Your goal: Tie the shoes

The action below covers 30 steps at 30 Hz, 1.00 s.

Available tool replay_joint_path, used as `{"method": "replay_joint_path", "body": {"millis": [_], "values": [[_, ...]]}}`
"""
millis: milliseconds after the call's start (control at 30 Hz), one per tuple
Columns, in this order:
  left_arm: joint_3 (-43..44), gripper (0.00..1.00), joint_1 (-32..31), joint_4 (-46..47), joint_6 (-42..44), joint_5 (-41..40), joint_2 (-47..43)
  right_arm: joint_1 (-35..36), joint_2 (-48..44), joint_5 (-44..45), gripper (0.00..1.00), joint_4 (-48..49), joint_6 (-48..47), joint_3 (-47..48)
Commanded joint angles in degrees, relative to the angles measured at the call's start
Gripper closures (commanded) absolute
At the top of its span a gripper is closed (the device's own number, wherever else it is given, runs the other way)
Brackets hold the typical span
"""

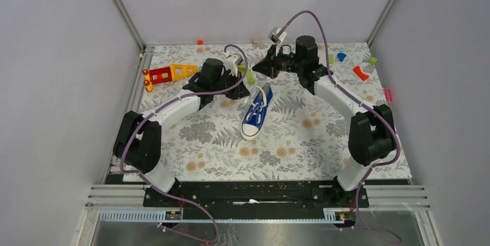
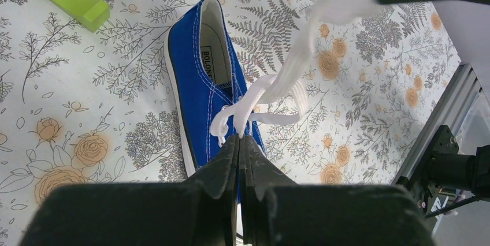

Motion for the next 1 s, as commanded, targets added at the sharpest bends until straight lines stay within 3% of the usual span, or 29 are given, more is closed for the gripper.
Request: {"method": "replay_joint_path", "body": {"millis": [0,333,433,700,967], "values": [[1.4,0.97,0.3,2.3,0.5,2.0,-0.6,-1.2,2.9,4.4,0.98,1.6,8.4,2.7],[1.3,0.96,0.3,2.7,1.9,2.2,-0.3,-1.5,5.3,5.6,0.98,3.5,12.3,0.7],[0.9,0.96,0.3,2.9,2.1,2.3,-0.3,-1.8,6.2,7.3,1.00,6.7,18.5,-0.8],[-1.0,0.96,0.3,4.9,1.4,2.6,-0.8,-2.0,8.2,11.8,1.00,30.6,38.3,-11.8],[-2.7,0.96,0.4,5.5,1.5,2.0,-1.6,-1.9,6.9,18.3,1.00,31.6,53.7,-17.8]]}}
